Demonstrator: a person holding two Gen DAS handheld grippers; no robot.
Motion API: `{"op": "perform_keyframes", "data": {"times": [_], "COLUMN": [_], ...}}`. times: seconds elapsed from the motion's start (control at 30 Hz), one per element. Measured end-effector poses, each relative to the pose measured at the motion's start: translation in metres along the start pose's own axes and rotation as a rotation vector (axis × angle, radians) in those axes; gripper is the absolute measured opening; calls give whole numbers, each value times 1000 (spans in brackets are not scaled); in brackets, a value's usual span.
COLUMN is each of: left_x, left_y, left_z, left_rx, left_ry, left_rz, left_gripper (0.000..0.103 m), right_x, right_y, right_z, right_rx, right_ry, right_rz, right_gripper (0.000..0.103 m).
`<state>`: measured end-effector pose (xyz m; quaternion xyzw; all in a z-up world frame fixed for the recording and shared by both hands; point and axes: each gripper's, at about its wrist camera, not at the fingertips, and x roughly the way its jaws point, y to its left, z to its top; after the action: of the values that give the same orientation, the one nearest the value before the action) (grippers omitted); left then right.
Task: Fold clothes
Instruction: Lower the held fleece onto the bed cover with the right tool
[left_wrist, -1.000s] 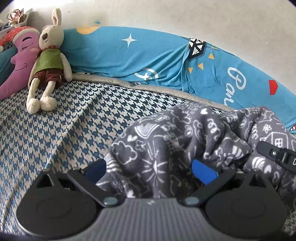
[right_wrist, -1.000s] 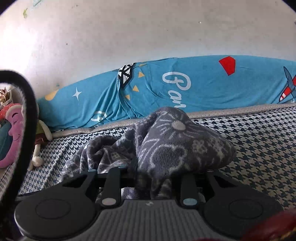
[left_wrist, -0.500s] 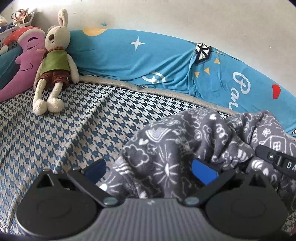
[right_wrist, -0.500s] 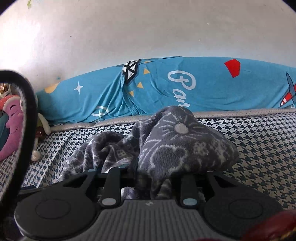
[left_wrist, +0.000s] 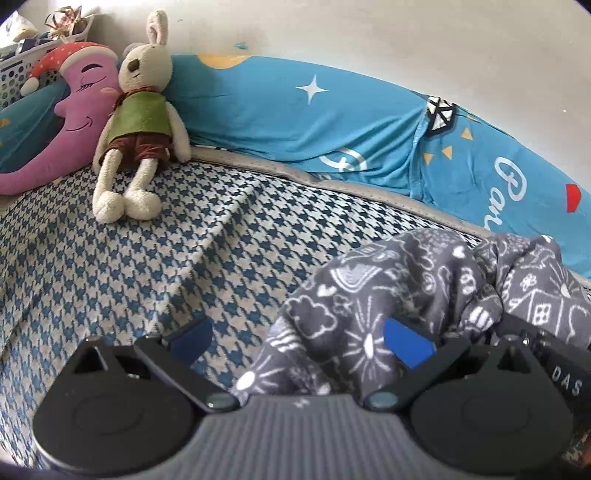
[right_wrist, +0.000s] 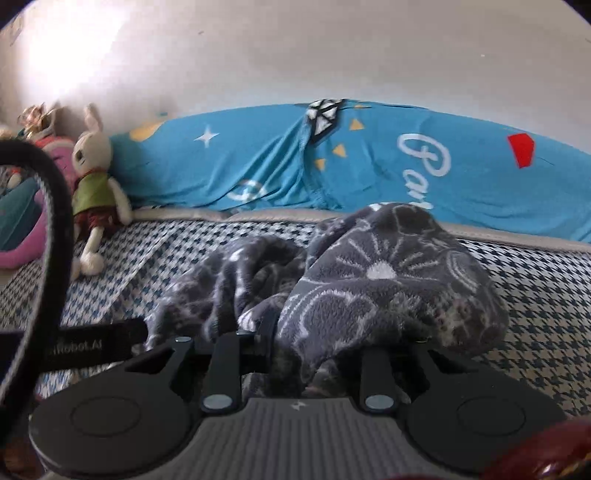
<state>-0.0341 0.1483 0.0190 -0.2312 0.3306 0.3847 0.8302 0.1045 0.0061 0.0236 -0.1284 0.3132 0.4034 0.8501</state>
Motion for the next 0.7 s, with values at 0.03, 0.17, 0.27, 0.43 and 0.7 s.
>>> {"op": "perform_keyframes", "data": {"times": [0.03, 0.17, 0.27, 0.43, 0.7], "left_x": [0, 2, 5, 7, 8], "left_y": [3, 13, 20, 24, 21], "left_z": [1, 4, 4, 5, 2], "left_rx": [-4, -23, -32, -42, -32], "left_ry": [3, 19, 37, 51, 68], "left_rz": [3, 18, 28, 23, 16], "left_gripper": [103, 103, 103, 103, 103], "right_x": [1, 10, 12, 10, 3], "right_y": [3, 16, 28, 41, 47], "right_z": [-1, -10, -19, -36, -42], "right_rx": [-13, -91, -172, -277, -322], "right_ry": [11, 77, 94, 101, 130], "right_rz": [12, 48, 27, -13, -60], "right_gripper": [31, 32, 33, 40, 49]}}
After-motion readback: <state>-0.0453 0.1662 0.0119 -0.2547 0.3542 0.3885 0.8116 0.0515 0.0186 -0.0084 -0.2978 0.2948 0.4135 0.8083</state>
